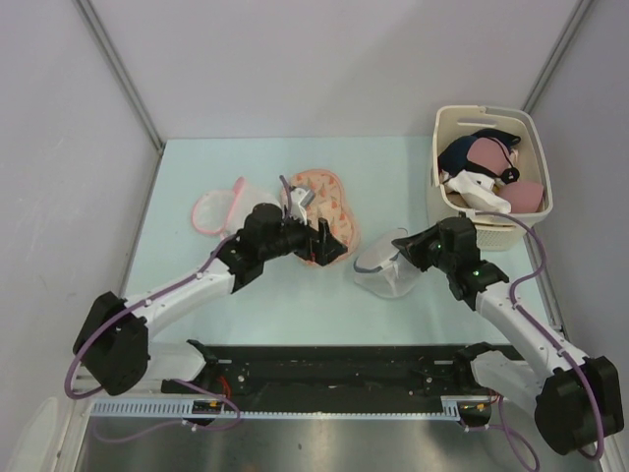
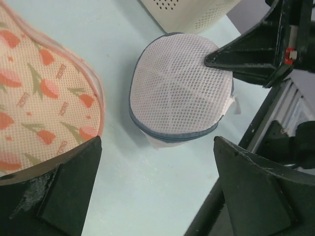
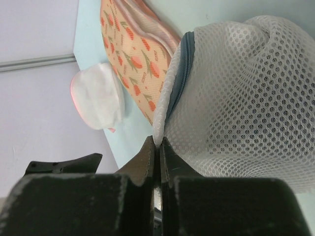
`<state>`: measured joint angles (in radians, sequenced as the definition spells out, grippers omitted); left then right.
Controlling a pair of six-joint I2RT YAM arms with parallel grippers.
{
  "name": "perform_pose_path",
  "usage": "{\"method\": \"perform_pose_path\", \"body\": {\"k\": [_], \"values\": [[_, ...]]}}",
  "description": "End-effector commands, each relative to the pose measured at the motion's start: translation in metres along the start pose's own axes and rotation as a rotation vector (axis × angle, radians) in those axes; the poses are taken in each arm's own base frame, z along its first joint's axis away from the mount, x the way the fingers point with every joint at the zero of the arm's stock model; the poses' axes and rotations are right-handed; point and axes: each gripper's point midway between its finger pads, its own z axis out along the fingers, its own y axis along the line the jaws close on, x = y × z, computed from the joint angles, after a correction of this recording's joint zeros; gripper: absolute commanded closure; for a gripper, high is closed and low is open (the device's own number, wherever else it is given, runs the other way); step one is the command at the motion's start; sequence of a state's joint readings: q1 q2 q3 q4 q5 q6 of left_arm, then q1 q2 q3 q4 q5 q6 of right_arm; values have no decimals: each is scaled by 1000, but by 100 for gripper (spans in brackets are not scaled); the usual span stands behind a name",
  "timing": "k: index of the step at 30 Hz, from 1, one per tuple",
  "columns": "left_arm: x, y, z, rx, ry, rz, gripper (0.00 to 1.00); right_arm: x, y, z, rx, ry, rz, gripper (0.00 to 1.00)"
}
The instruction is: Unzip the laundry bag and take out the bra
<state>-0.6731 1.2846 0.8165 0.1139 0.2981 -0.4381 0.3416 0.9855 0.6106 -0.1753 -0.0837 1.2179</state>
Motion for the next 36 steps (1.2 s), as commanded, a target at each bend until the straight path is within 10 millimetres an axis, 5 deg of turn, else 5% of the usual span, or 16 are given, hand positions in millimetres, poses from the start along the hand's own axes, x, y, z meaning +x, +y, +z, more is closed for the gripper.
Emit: {"method": "perform_pose_path", "body": {"k": [1,4,13,17,21,26,30,36], "values": [[-14,-37,1,122,-127,346,0,-8,9,-3,-9,-21,0,100],[1,-65,-1,174,-146,499,0,-9,12,-2,-25,-15,6,100],[33,-102,32,242,-28,591,0,-7,13,5,-32,7,8,100],[43,-96,52,222,25,606,21,-6,18,6,-53,12,3,100],[40,-105,66,237,9,586,20,-7,18,7,-58,20,9,100],[44,-93,85,171,30,586,24,-7,21,4,-71,21,12,100],[45,-86,89,137,18,574,45,-8,21,-1,-72,11,12,100],[44,-82,100,103,9,532,55,-1,12,-6,-68,25,22,100]]}}
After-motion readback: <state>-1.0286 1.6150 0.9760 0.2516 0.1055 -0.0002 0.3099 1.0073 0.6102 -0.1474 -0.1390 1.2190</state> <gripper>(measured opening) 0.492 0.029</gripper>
